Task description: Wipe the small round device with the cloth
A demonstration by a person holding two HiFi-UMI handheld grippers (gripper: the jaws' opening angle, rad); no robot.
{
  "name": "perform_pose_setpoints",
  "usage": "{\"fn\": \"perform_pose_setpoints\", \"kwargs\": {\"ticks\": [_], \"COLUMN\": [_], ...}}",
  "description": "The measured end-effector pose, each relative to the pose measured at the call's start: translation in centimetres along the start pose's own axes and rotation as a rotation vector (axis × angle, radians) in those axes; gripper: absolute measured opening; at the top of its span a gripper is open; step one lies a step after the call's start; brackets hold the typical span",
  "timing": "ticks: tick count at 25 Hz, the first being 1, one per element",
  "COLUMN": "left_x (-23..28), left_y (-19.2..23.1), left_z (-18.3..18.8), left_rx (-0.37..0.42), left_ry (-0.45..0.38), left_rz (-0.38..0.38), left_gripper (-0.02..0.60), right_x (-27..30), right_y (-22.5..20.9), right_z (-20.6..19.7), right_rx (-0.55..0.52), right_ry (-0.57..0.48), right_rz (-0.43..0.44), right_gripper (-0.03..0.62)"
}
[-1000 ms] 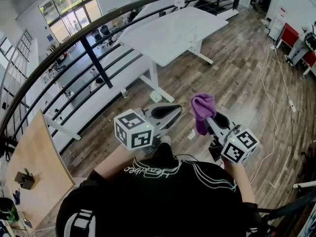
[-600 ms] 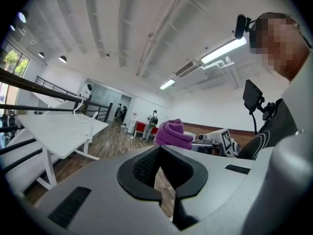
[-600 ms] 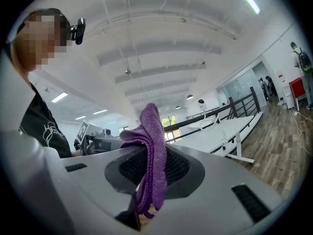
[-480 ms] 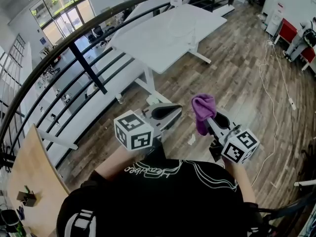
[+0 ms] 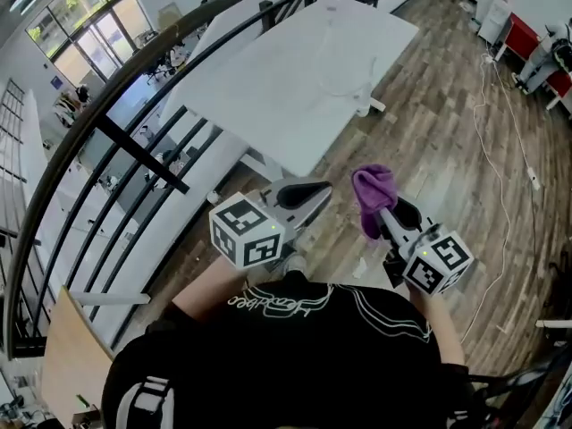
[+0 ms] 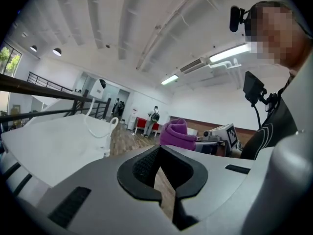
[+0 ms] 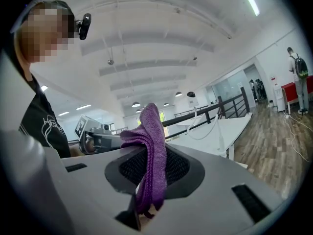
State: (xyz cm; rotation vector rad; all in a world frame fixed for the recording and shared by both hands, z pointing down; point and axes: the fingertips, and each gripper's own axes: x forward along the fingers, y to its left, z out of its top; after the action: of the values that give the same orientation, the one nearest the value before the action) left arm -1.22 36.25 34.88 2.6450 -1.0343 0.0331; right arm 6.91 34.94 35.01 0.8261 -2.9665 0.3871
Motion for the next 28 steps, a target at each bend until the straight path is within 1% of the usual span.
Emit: {"fn": "perform_pose_setpoints", "kwargs": {"ticks": [5,9,13,18,23,28], "left_x": [0.5,1.6,4.0,8.1,12.2,15.6], "left_y": [10.7,16.7,20.1,23.8,27.5,30.9], "left_z": [2.9,4.3,5.2,6.0,8.0,10.0], "left_rx": [-0.013,0.010,-0.008,-0.016,-0.006,0.002], "left_ry": [0.026,0.050,0.052,0.060,0.069,0.062], "left_rz": [-0.008,0.001,0.023,0.039,0.097,0.176], "left_gripper": [0.009,0.009,0.009,0.009,0.009,0.011], "right_x": [9.6,14.3,16.0,17.3,19.6,21.6], "right_y": [-3.3,-5.1,-7.7,-12.4,-17.7,-21.9], "right_z": [2.5,4.2,5.1,6.0,8.2,10.2], "right_rx": [0.008,-0.028,-0.066,-0.069,-0.092,-0.109], "right_ry": [-0.006,-0.015,-0.007,-0.019,-0.032,-0.044], "right_rz": [-0.037,-0.060,-0.083,-0.088,-0.048,0.008], "right_gripper": [0.066,0.066,0.066,0.066,0.066,0.066]}}
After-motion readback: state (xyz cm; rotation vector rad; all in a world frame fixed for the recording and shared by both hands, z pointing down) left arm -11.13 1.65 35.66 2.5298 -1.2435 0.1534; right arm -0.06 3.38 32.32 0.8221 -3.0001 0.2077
